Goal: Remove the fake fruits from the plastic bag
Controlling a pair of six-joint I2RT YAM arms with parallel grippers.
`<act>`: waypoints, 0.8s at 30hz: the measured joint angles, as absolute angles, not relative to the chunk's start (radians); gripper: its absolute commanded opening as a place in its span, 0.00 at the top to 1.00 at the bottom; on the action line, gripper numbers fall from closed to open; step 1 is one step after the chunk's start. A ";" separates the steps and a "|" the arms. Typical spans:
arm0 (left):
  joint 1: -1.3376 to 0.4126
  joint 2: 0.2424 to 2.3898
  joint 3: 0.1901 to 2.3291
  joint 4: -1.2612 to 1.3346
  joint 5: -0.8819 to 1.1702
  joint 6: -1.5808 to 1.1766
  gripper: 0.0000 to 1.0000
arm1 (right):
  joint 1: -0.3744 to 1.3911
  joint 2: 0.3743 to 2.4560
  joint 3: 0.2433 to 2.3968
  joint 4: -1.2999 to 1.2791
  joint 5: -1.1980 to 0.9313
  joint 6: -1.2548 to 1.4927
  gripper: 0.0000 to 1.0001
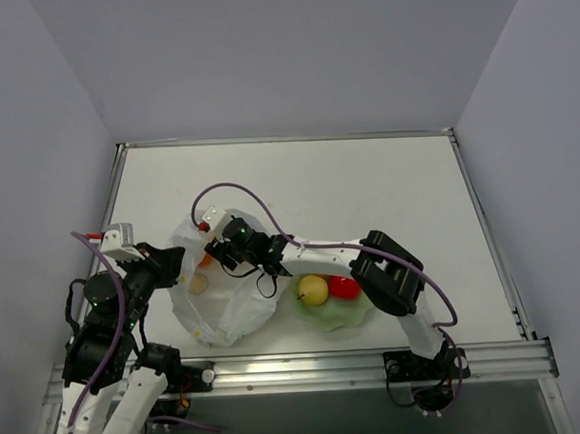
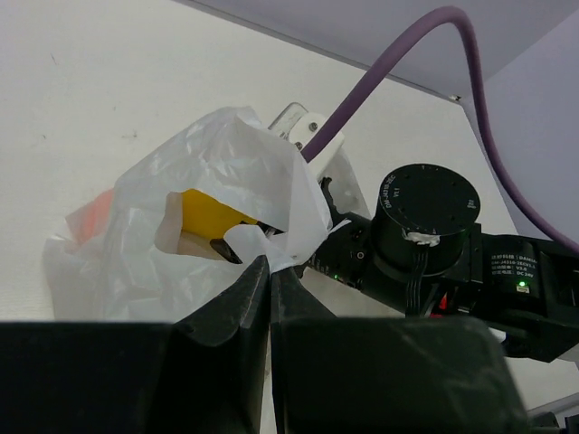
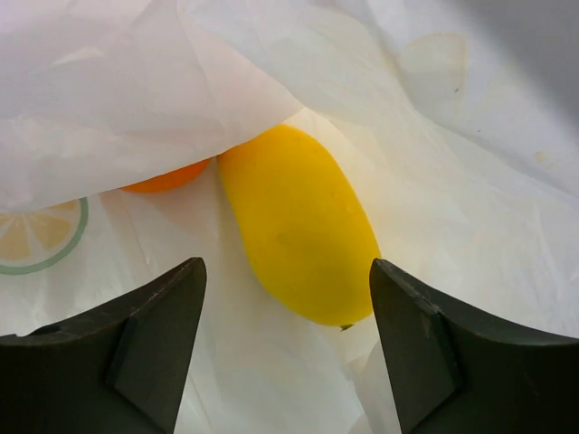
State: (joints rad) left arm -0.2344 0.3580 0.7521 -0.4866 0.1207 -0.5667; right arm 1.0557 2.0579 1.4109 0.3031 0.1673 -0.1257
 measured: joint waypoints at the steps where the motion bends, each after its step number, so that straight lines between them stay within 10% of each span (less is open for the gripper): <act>1: -0.234 0.358 0.743 -0.487 0.125 -0.571 0.97 | 1.056 2.058 1.412 0.303 0.167 -0.133 0.27; 19: -0.236 0.358 0.684 -0.489 0.084 -0.627 0.98 | 0.929 2.165 1.473 0.283 -0.091 -0.129 0.30; 21: -0.236 0.358 0.670 -0.494 0.060 -0.640 0.98 | 0.929 2.166 1.473 0.281 -0.113 -0.129 0.58; 24: -0.236 0.356 0.650 -0.501 0.036 -0.657 0.98 | 0.930 2.166 1.470 0.287 -0.132 -0.120 0.72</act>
